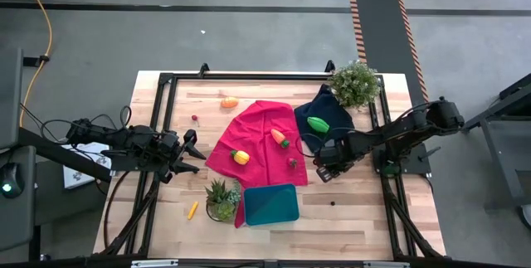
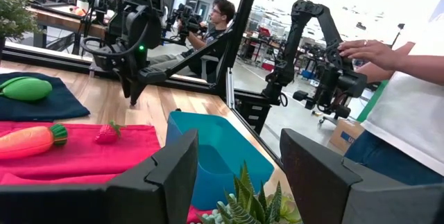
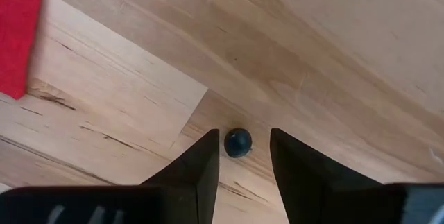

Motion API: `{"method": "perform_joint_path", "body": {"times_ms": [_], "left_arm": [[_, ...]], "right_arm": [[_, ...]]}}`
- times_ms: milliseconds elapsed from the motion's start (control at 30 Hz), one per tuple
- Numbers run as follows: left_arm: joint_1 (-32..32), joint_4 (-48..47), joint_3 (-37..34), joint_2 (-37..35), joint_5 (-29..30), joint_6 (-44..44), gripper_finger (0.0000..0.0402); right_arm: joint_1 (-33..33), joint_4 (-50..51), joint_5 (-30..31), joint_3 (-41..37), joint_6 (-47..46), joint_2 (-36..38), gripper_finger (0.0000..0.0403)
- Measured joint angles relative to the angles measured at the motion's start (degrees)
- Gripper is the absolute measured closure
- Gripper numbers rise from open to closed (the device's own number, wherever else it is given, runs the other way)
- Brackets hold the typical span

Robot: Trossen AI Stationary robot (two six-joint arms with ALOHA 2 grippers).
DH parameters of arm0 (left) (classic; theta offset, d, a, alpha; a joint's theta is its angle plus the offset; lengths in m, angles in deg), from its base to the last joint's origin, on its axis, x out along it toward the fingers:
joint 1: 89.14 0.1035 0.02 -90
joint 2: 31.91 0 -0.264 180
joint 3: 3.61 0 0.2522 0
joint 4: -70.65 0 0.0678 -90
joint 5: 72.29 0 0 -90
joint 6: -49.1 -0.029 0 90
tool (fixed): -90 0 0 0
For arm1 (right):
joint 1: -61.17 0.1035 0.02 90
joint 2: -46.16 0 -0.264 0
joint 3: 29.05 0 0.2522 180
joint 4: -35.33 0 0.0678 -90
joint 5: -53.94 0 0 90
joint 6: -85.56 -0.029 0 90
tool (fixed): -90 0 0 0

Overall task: Pick and placing Produce into tupperware
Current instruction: Put the top blue berry into the blue bin

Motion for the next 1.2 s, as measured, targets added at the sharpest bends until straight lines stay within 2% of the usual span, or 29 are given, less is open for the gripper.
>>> {"method": "perform_joint_path", "body": {"times_ms": [1200], "left_arm": [[0.0,0.0,0.0,0.0,0.0,0.0,0.0208]], "right_arm": [[3.0,-1.5,2.2,-1.3,-5.3,0.0,0.0282]]}}
